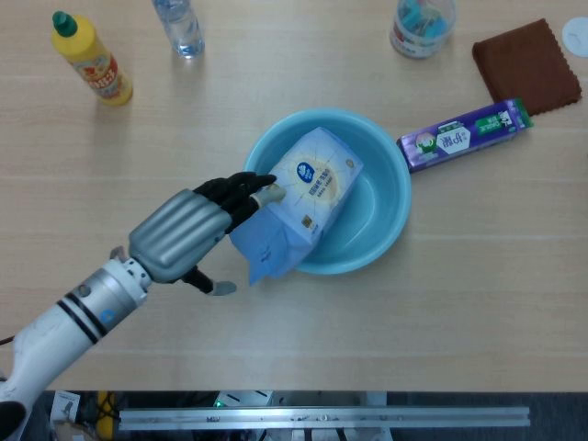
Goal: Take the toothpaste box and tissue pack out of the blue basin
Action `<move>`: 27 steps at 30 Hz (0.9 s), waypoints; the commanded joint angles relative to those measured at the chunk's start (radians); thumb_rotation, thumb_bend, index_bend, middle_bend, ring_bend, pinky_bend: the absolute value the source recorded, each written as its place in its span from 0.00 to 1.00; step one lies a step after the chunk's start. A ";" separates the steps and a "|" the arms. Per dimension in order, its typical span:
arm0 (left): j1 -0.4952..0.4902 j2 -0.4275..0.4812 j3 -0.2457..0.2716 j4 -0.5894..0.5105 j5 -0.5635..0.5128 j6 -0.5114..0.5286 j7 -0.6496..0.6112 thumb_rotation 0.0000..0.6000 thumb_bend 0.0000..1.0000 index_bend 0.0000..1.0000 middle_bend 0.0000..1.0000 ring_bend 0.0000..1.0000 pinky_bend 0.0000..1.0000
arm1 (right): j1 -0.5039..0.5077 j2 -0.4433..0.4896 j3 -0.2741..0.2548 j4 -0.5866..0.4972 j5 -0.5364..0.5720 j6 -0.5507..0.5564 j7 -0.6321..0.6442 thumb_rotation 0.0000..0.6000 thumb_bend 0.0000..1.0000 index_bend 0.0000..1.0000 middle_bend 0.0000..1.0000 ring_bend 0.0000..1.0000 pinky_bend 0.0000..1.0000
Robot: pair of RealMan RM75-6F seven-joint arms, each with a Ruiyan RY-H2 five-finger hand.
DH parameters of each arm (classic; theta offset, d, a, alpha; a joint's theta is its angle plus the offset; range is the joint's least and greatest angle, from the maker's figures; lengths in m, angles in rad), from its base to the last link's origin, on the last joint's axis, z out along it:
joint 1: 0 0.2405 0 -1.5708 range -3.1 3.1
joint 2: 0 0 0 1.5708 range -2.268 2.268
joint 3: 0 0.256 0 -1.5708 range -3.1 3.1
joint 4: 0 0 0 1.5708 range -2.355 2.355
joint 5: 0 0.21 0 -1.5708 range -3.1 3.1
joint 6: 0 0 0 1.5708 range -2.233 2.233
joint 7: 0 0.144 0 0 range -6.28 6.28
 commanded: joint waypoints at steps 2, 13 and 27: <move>-0.051 -0.067 -0.027 0.035 -0.038 -0.032 0.013 1.00 0.10 0.00 0.00 0.00 0.15 | -0.010 0.007 0.006 0.005 0.004 0.000 0.015 1.00 0.04 0.01 0.26 0.21 0.46; -0.141 -0.191 -0.037 0.160 -0.073 -0.059 0.110 1.00 0.10 0.00 0.00 0.00 0.15 | -0.037 0.028 0.019 0.021 0.008 -0.011 0.072 1.00 0.03 0.01 0.27 0.21 0.46; -0.163 -0.326 0.001 0.300 -0.036 -0.016 0.106 1.00 0.15 0.24 0.01 0.02 0.44 | -0.054 0.031 0.033 0.044 0.013 -0.033 0.120 1.00 0.04 0.01 0.28 0.21 0.46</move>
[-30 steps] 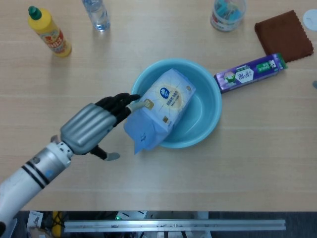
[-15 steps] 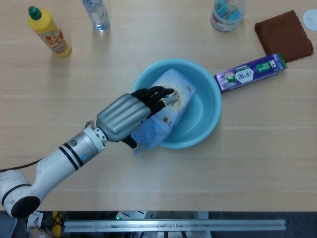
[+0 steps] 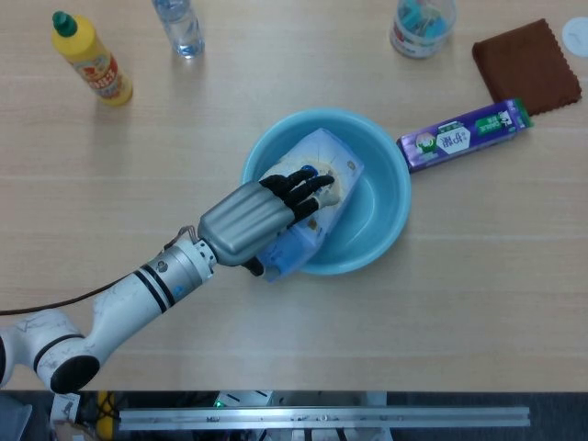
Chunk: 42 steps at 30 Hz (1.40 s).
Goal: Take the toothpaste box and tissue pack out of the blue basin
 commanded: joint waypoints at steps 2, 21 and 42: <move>-0.006 -0.048 -0.003 0.064 0.034 0.037 -0.039 1.00 0.18 0.33 0.05 0.08 0.52 | -0.003 0.001 0.003 0.002 -0.001 -0.003 0.007 1.00 0.03 0.01 0.28 0.21 0.46; 0.011 0.055 -0.033 -0.005 0.070 0.145 -0.231 1.00 0.26 0.68 0.48 0.47 0.91 | -0.021 0.009 0.025 0.009 0.006 -0.008 0.053 1.00 0.04 0.01 0.29 0.21 0.46; 0.149 0.372 -0.045 -0.040 0.093 0.339 -0.346 1.00 0.26 0.67 0.48 0.46 0.91 | -0.025 -0.001 0.033 -0.008 -0.009 -0.009 0.040 1.00 0.03 0.01 0.29 0.21 0.46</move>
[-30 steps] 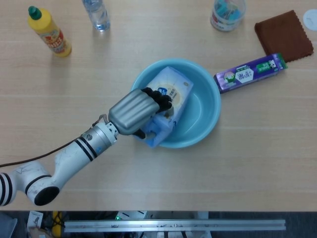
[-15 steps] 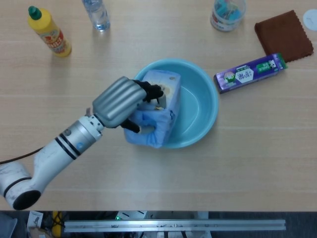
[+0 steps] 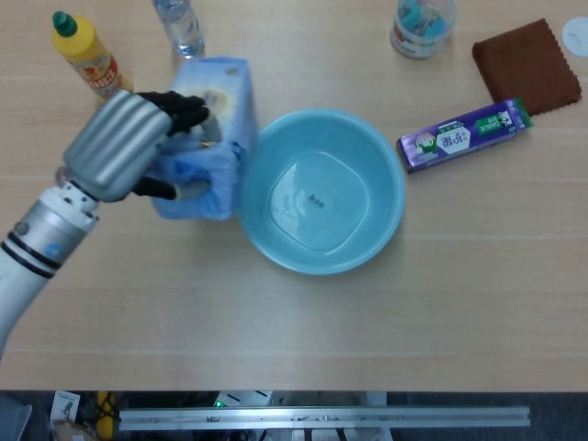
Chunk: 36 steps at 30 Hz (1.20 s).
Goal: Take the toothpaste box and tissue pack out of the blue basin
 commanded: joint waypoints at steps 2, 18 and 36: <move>0.042 0.009 0.032 0.056 0.003 0.034 -0.003 1.00 0.26 0.67 0.48 0.46 0.91 | -0.001 -0.003 -0.002 0.001 -0.001 -0.003 -0.003 1.00 0.03 0.01 0.29 0.21 0.46; 0.120 -0.138 0.173 0.287 0.015 -0.028 0.019 1.00 0.25 0.23 0.20 0.15 0.48 | -0.013 -0.003 -0.002 0.001 0.009 0.002 -0.010 1.00 0.03 0.02 0.30 0.22 0.46; 0.205 0.025 0.121 0.072 -0.193 0.045 0.216 1.00 0.25 0.00 0.00 0.00 0.23 | -0.089 -0.017 -0.055 0.037 0.005 0.051 -0.033 1.00 0.03 0.02 0.30 0.22 0.47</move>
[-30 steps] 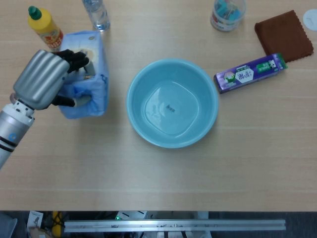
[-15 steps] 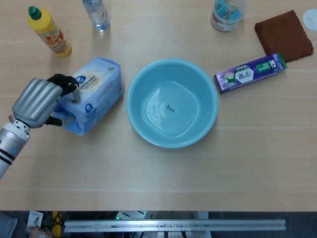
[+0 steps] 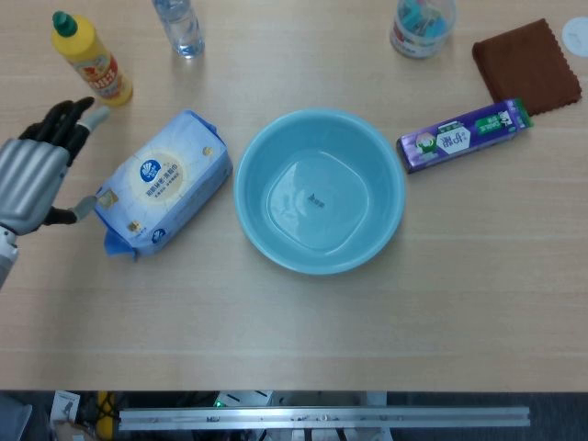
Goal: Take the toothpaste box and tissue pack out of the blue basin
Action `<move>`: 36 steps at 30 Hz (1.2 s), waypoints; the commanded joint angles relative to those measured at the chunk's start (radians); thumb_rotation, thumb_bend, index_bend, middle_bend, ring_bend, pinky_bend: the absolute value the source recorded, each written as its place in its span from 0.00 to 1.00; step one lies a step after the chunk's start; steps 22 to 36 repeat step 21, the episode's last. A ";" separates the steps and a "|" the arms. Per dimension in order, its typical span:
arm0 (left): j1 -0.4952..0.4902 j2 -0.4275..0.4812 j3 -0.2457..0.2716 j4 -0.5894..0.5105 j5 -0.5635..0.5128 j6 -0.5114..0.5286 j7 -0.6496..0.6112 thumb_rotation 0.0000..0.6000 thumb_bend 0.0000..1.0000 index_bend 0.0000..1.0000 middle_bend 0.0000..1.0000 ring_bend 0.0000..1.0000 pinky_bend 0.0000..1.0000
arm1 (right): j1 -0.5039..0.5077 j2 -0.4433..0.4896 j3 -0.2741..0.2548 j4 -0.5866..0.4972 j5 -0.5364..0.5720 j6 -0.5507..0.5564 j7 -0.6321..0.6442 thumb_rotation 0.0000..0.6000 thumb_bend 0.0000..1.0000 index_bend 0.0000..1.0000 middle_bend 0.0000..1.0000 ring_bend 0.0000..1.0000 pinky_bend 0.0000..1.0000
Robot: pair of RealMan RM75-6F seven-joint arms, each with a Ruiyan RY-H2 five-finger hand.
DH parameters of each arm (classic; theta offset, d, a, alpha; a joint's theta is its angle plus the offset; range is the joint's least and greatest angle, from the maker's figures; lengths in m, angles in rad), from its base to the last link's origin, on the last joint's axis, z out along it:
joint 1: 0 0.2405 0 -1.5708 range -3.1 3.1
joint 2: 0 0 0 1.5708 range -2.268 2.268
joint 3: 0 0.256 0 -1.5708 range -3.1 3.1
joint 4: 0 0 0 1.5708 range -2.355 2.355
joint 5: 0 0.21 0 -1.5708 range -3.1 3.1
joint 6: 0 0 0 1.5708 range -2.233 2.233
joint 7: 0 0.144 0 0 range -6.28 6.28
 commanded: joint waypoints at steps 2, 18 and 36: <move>0.062 0.029 -0.005 -0.036 -0.023 0.083 0.014 1.00 0.25 0.00 0.00 0.00 0.23 | -0.030 -0.014 -0.021 0.020 -0.009 0.030 -0.012 1.00 0.03 0.02 0.30 0.22 0.46; 0.261 0.030 0.013 -0.093 0.007 0.348 0.048 1.00 0.25 0.00 0.00 0.00 0.23 | -0.118 -0.039 -0.056 0.037 -0.083 0.130 0.023 1.00 0.04 0.02 0.30 0.22 0.45; 0.270 0.032 0.013 -0.098 0.015 0.355 0.061 1.00 0.25 0.00 0.00 0.00 0.23 | -0.121 -0.040 -0.054 0.034 -0.088 0.134 0.025 1.00 0.04 0.02 0.31 0.22 0.45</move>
